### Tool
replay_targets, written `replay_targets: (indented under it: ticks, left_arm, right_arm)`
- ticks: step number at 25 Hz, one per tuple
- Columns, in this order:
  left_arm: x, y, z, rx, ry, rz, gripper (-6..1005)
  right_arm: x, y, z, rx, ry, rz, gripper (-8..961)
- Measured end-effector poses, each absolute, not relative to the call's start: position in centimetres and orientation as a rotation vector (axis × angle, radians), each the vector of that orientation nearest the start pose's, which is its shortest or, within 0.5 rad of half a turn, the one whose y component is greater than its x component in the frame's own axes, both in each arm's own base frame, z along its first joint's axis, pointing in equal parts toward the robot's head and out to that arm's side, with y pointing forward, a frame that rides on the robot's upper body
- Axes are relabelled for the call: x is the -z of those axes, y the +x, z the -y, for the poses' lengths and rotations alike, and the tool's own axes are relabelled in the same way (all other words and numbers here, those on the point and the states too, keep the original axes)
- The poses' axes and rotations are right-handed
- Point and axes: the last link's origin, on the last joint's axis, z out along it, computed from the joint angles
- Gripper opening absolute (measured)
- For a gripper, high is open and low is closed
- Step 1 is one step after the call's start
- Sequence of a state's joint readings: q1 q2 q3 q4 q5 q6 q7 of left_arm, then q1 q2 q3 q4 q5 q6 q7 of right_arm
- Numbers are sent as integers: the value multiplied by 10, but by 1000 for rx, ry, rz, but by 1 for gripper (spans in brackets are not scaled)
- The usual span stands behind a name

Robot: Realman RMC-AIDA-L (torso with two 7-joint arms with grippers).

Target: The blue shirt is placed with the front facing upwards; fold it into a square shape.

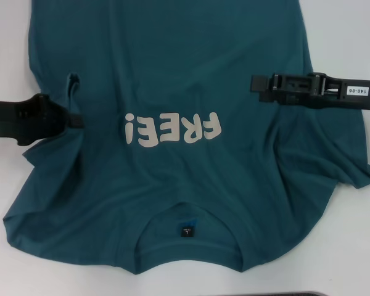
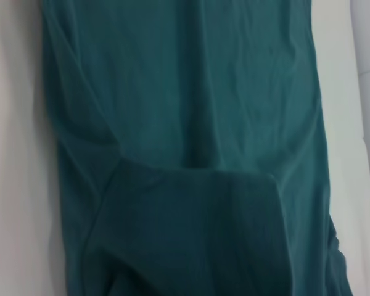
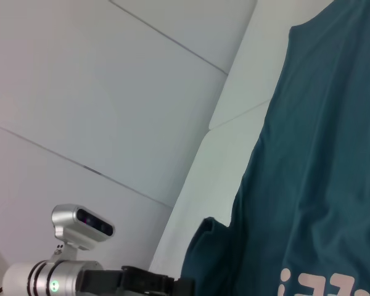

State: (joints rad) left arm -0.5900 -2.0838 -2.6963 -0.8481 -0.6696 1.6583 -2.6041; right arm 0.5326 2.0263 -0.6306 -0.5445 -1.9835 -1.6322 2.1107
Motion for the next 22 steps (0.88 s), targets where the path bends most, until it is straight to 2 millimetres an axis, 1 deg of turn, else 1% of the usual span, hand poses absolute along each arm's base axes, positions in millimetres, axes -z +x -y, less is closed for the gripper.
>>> replay_targets:
  ticks: [4,9,15,19,22]
  left_arm:
    - [-24,-295,-333,-464,2189,-2366,7]
    - [-26,-294,-335,-472,2205,-2362,106]
    - [-28,-288,-338,-463,2226,-2341,224]
    - [-29,-282,-339,-433,2269,-2326,385]
    - [-34,-278,-340,-435,2330,-2328,523]
  right_arm:
    - [-10,273,-320,-933,-2429,-1760,916]
    - [-11,274,-320,-938,-2422,-1760,915]
    - [-12,275,-321,-937,-2416,-1759,915]
    - [-12,274,-322,-941,-2412,-1756,916]
    - [-13,275,-322,-942,-2408,-1754,916]
